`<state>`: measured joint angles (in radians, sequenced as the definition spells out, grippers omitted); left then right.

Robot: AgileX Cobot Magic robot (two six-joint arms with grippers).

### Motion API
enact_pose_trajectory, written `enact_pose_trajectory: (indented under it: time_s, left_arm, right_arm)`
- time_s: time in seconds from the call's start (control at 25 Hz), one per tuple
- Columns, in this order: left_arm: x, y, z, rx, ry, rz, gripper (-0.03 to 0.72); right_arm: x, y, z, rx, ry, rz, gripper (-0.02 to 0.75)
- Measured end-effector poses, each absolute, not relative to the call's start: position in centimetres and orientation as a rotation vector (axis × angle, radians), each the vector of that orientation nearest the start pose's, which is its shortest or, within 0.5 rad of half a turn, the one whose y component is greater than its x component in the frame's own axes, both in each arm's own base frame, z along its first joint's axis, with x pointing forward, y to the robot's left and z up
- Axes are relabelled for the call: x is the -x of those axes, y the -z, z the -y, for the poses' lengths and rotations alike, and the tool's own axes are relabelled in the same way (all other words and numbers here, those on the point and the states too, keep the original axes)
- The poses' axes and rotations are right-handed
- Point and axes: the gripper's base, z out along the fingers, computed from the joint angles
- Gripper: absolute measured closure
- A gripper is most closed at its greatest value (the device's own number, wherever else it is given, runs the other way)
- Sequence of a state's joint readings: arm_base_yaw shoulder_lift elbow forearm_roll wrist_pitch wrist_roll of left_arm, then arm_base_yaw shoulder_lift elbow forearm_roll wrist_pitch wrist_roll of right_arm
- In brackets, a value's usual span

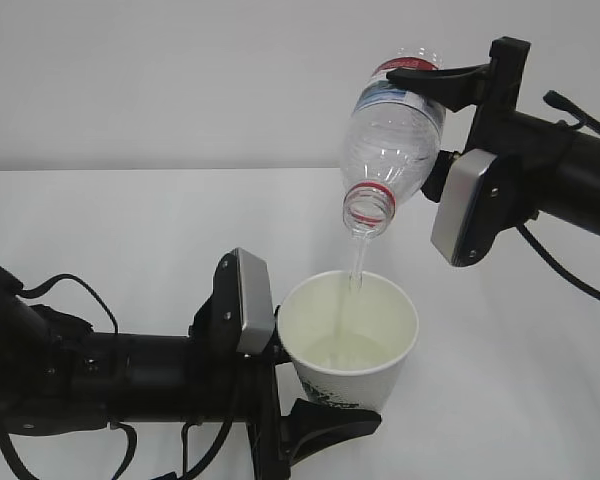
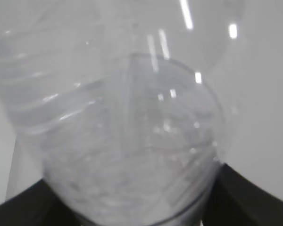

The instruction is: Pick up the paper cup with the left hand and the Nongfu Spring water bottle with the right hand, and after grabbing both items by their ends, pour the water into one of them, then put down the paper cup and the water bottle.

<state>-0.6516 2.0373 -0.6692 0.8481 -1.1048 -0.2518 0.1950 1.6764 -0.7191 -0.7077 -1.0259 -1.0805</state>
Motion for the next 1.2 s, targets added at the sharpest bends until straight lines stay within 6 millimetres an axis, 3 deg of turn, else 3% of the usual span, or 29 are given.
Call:
enact_pose_trajectory:
  time_s: [1.2]
  left_arm:
    - [-21.55, -10.0, 24.1, -1.255, 0.992, -1.504, 0.142]
  right_arm:
    - [-30.65, -22.43, -11.19, 1.437, 0.577, -0.646, 0.26]
